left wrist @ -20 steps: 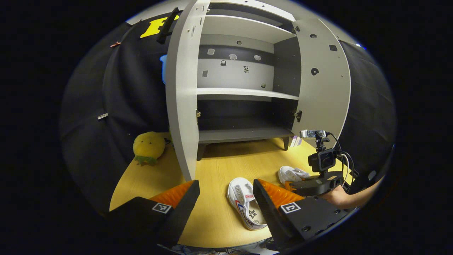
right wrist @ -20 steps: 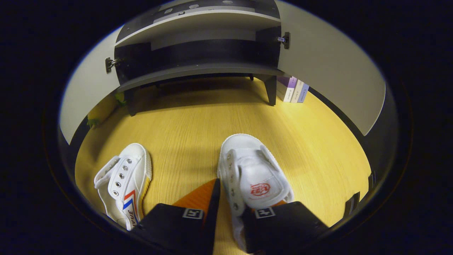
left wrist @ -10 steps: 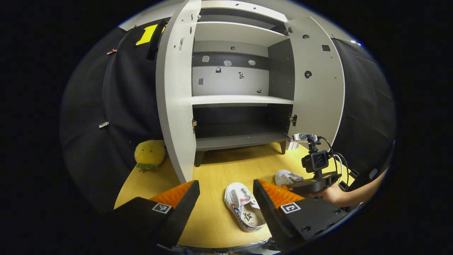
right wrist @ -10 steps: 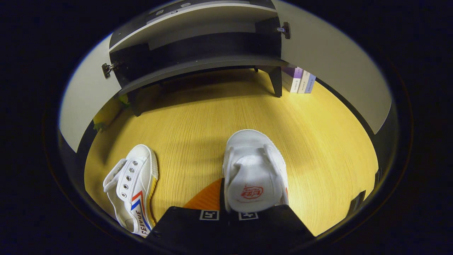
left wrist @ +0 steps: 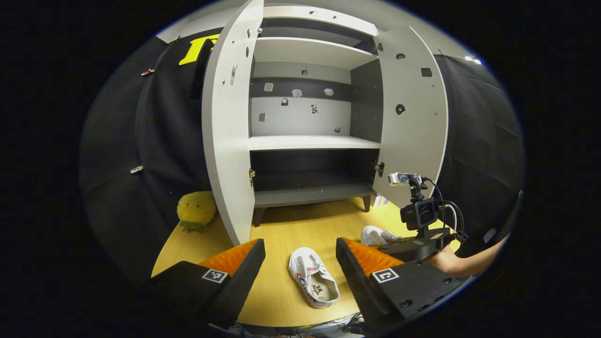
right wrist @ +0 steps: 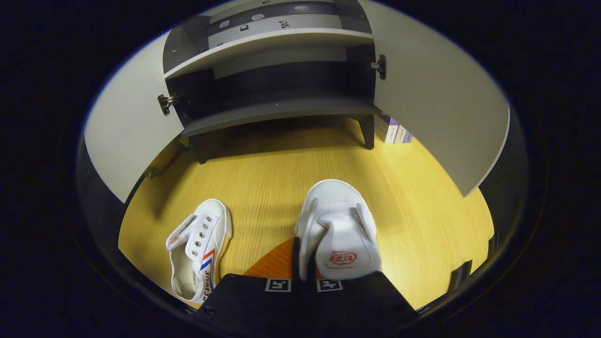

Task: Grab one shoe with the right hand and put it into the shoe cabinet, grab the other shoe with the left hand and put it into the shoe cabinet; then close the right door with the right hand and the left door with the left hand.

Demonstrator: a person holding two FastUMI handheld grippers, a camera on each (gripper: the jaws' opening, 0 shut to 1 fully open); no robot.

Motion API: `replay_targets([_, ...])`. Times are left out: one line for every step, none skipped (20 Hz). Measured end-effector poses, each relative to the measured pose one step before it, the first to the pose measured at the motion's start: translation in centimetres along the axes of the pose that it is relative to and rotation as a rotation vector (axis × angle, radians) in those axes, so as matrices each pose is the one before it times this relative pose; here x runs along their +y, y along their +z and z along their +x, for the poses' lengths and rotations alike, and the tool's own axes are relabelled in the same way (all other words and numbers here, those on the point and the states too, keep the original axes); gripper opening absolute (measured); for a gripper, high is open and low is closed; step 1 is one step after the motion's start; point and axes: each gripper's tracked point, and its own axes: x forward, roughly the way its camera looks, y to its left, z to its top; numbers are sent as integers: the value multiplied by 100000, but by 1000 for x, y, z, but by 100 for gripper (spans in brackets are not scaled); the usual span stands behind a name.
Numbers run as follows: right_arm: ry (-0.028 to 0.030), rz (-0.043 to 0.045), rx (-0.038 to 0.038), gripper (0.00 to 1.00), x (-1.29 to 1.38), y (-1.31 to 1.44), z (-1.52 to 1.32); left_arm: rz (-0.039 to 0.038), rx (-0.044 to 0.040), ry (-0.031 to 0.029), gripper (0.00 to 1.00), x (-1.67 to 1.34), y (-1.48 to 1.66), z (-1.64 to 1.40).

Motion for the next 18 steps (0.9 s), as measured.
replay_targets([-102, -192, -2071, 5, 123, 1062, -972, 544, -1283, -1141, 95, -44, 371, -233])
replay_targets([-421, -565, -2153, 0, 78, 1158, -995, 628, -1182, -1287, 95, 33, 197, -128])
replay_targets([-760, -878, -2356, 0, 66, 1261, -1085, 440, -1067, -1807, 95, -40, 185, -111])
replay_targets([-695, -959, -2146, 0, 110, 1370, -994, 363, -685, -1508, 95, -47, -94, -134])
replay_targets([-1445, -1143, -1888, 5, -1, 1294, -919, 663, -715, -1510, 95, 94, 135, -190])
replay_targets([-1650, -1185, -2386, 5, -29, 1526, -910, 887, -712, -1186, 95, 166, 2, -82])
replay_targets([-590, -907, -2589, 5, 233, 1702, -906, 1361, -478, -961, 95, 195, -76, -237])
replay_targets([5, -578, -2244, 5, 285, 1656, -822, 1037, -403, -614, 95, 270, -124, -272])
replay_targets([307, -256, -2374, 0, 285, 1822, -691, 389, -265, -444, 95, 261, -76, -332])
replay_targets([558, -298, -2586, 0, 389, 1922, -576, -472, -236, -159, 95, 268, -216, -243])
replay_targets([749, -699, -2536, 0, 435, 1948, -437, -1056, -35, -185, 95, 146, -72, -233])
replay_targets([898, -1182, -2705, 0, 507, 1921, -200, -1154, -127, 150, 95, 209, -76, 37])
replay_targets([1089, -901, -2695, 0, 515, 1886, -72, -892, -349, 544, 95, 298, -10, -47])
replay_targets([1520, -450, -2424, 0, 634, 1835, 100, -536, -509, 808, 95, 331, 9, -106])
replay_targets([1482, -322, -2306, 0, 663, 1799, 205, -242, -298, 996, 95, 354, 28, -14])
replay_targets([1222, -866, -2500, 0, 481, 1762, 440, -78, -27, 1211, 95, 442, -51, 34])
replay_targets([440, -1074, -2936, 0, 249, 1765, 346, -106, -254, 1347, 95, 522, 124, -29])
replay_targets([92, -1110, -2808, 0, 238, 1763, 591, -118, -480, 996, 95, 406, 262, 126])
